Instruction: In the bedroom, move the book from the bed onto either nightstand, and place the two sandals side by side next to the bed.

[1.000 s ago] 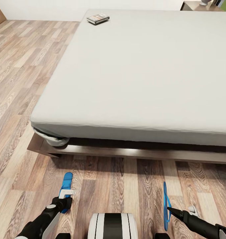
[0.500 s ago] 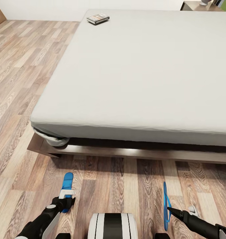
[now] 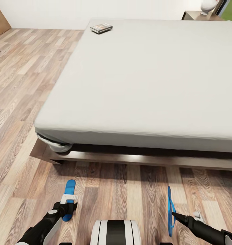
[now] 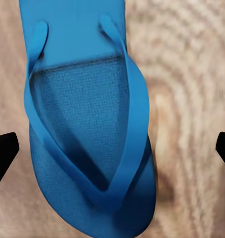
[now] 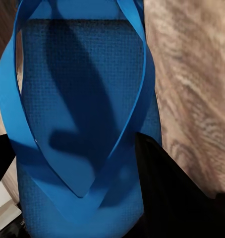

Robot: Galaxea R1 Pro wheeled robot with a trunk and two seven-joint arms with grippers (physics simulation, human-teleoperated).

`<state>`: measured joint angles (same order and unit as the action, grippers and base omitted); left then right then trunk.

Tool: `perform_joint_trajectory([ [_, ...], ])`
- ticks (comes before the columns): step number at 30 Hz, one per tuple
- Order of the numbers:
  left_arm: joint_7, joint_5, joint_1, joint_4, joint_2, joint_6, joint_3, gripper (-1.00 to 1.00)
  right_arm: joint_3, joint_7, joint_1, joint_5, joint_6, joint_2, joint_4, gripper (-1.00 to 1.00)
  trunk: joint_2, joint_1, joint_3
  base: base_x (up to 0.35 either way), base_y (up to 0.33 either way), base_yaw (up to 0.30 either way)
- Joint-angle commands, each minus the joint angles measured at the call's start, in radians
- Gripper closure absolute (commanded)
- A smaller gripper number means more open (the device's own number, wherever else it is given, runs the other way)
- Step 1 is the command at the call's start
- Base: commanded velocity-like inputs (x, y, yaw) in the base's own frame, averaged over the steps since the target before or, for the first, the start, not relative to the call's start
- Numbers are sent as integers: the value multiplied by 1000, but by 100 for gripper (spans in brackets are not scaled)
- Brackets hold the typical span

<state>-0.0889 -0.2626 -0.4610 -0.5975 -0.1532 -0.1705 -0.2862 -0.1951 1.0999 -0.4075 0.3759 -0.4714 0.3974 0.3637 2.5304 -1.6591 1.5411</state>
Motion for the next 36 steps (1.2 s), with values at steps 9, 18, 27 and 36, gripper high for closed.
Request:
perform_joint_trajectory([
  [9, -9, -10, 0, -3, -2, -4, -9, -100, -1, 0, 0, 3, -9, 0, 0, 100, 0, 1, -3, 0, 0, 0],
  [18, -9, -10, -1, -2, -2, -4, -8, -100, -1, 0, -1, 3, -9, 0, 0, 100, -2, 4, -30, 0, 0, 0],
  [27, -2, -12, 0, -6, -3, -6, -6, -100, -1, -1, 0, 3, -9, 0, 0, 100, -2, 4, -30, 0, 0, 0],
  [36, 496, -12, 0, -43, -109, -90, 155, -100, -1, -2, 0, 3, -8, -1, 0, 100, -2, 4, -30, 0, 0, 0],
])
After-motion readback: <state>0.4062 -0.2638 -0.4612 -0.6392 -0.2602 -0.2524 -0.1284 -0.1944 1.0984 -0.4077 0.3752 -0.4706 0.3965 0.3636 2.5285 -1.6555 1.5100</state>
